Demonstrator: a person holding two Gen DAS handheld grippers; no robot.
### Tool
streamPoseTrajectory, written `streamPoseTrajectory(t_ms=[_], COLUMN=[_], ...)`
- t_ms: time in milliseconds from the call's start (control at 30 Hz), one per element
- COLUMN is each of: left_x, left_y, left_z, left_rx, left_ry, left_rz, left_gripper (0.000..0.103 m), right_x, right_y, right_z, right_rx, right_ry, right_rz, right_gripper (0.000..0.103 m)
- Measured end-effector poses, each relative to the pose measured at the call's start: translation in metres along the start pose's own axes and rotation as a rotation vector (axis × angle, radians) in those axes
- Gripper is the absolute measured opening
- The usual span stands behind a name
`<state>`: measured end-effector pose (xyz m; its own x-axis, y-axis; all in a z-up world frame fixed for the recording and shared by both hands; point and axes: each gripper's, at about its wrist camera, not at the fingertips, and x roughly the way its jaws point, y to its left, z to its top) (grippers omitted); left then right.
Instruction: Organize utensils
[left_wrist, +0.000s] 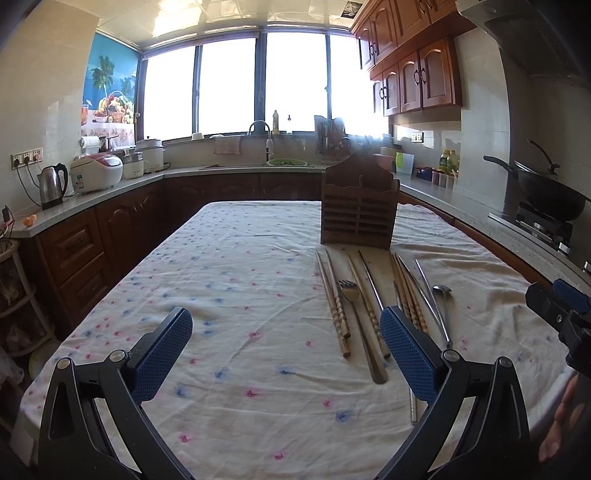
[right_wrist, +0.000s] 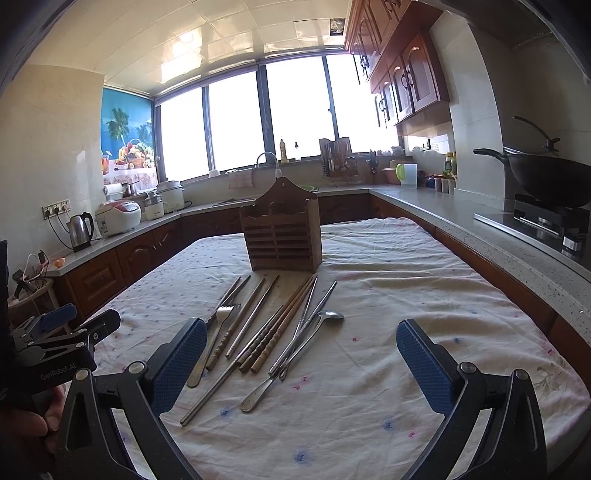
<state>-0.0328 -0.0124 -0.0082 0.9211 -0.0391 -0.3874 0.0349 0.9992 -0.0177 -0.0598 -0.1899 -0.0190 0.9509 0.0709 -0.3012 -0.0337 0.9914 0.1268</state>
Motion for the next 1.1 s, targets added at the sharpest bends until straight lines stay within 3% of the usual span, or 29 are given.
streamPoseTrajectory(t_ms=[733, 900, 1100], left_x=[0.02, 0.034, 0.065], left_y=[0.007, 0.007, -0.005], left_z=[0.005, 0.015, 0.029], left_rx=[-0.046, -0.057, -0.081], left_ry=[0.086, 0.131, 0.236], left_rz=[-0.061, -0.125, -0.293], left_gripper=[0.103, 0.1, 0.083], right_x=[0.008, 0.016, 0.038], right_y=[-0.008, -0.012, -0.026], right_z=[0.005, 0.011, 0.018], right_rx=[0.035, 0.052, 0.133], right_ry=[0.07, 0.101, 0.16], right_rz=[0.008, 0.026, 0.093], right_gripper=[0.103, 0.103, 0.1])
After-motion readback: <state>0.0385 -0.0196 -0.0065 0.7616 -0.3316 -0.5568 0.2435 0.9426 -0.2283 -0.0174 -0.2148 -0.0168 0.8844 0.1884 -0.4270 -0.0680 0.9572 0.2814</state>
